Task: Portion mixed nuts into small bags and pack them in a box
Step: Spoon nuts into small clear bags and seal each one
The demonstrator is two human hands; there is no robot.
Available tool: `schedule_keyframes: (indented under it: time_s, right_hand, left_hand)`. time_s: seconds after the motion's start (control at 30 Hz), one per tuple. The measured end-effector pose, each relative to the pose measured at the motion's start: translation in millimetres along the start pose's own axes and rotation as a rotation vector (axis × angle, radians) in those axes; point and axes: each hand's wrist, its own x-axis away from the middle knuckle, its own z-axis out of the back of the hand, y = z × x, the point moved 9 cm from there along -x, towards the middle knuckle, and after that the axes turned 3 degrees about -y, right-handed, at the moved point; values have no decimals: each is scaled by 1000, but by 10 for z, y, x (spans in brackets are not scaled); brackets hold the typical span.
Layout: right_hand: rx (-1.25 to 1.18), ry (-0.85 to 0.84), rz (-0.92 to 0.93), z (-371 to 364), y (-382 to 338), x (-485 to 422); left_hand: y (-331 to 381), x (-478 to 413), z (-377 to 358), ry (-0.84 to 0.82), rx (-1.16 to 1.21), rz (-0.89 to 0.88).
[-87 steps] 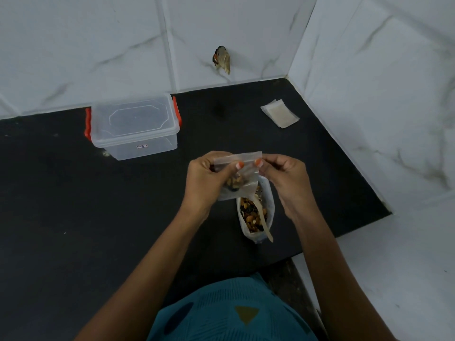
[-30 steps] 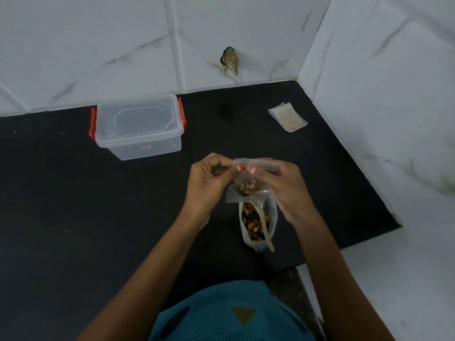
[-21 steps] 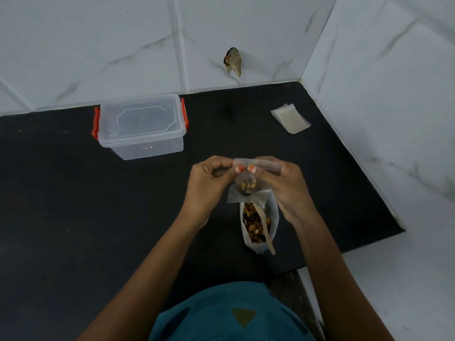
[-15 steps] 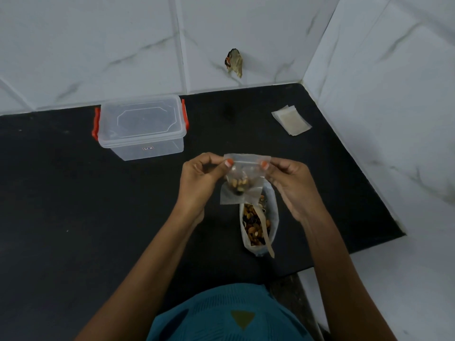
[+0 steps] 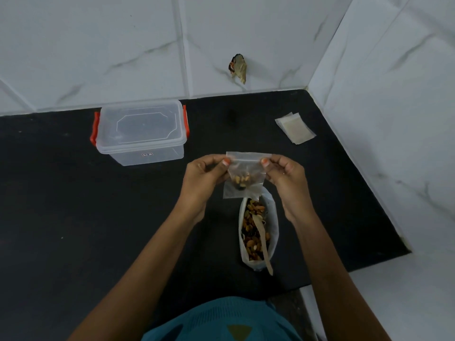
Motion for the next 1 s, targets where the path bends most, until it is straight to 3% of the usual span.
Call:
schedule_keyframes:
  time_s: [0.27, 0.47, 0.57, 0.73, 1.0]
  right_hand:
    - [4, -8, -72, -50, 188, -476]
    - [37, 56, -121, -120, 344, -1043]
    - [170, 70, -60, -175, 376, -1370]
    - [295, 112, 6, -265, 402, -1871]
    - [426, -91, -22, -689, 537, -2436]
  left_hand:
    - [-248, -464, 84, 182, -36, 93]
    - [-412, -884, 11, 103, -52, 160]
    - [-421, -1122, -10, 46, -125, 127]
    - [-517, -1563, 177, 158, -172, 143]
    - [-680, -2071, 506, 325, -221, 193]
